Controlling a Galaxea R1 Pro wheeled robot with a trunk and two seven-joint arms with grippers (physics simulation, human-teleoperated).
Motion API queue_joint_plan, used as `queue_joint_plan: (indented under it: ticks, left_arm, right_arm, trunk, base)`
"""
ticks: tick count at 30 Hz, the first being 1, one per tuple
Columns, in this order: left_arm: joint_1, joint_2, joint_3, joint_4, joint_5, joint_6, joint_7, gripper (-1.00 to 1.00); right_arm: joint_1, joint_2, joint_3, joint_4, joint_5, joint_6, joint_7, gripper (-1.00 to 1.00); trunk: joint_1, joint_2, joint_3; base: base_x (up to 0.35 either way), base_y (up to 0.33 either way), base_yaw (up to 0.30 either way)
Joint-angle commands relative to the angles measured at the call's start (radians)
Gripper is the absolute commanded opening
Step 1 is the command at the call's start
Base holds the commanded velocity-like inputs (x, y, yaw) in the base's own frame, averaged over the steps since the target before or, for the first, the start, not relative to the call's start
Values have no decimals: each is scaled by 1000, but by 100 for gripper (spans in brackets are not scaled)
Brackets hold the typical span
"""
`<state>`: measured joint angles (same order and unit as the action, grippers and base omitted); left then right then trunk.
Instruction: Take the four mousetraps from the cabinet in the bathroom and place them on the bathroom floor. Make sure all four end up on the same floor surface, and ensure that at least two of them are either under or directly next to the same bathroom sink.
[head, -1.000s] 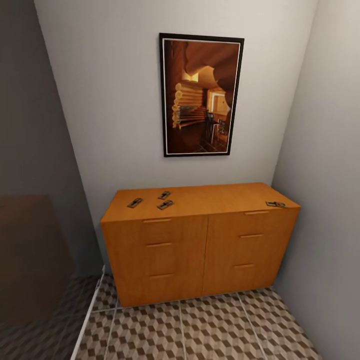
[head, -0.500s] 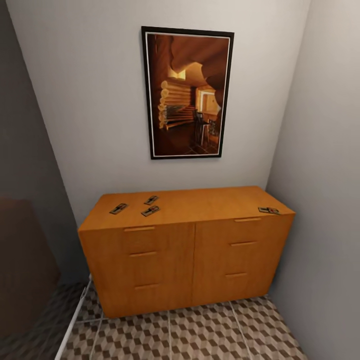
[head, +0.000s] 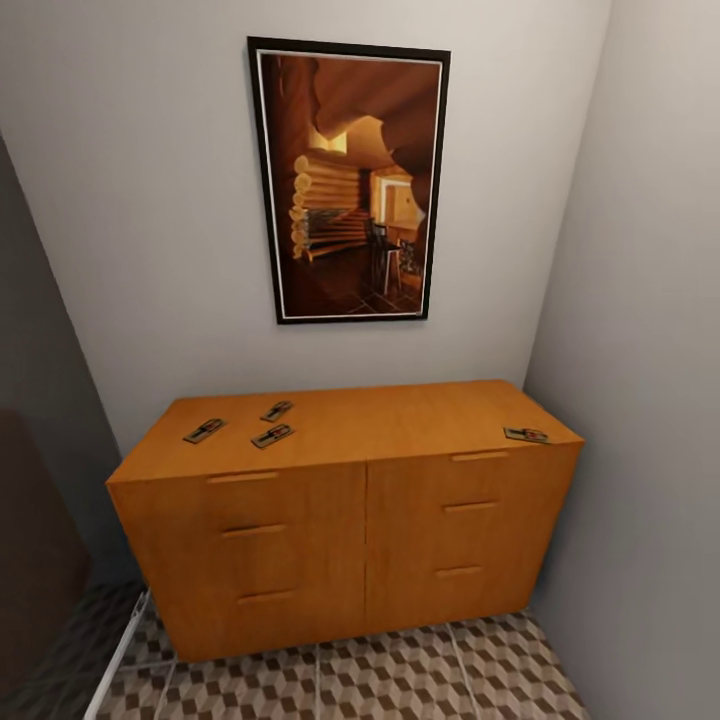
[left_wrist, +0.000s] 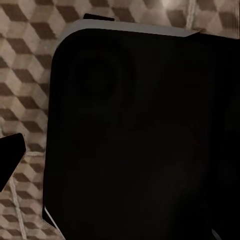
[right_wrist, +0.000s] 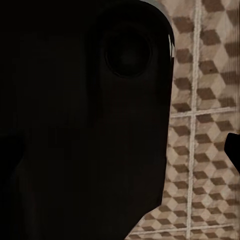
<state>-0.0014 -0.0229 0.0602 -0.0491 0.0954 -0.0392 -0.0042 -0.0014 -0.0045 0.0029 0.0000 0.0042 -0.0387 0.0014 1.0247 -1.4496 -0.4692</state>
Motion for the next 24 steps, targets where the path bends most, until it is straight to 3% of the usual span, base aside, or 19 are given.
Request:
queue_joint_plan:
  ticks: [1, 12, 24]
  left_arm:
    - [0, 0, 5, 0, 8, -2, 0, 100]
    - [0, 0, 6, 0, 9, -2, 0, 100]
    - [0, -1, 6, 0, 9, -2, 0, 100]
  right_arm:
    - [0, 0, 0, 0, 0, -3, 0, 100]
    - [0, 0, 0, 0, 0, -3, 0, 100]
    - [0, 0, 0, 0, 0, -3, 0, 100]
  trunk:
    - [0, 0, -1]
    - [0, 0, -1]
    - [0, 0, -1]
  base:
    - [187, -176, 0]
    - [177, -164, 0]
    - [33, -30, 0]
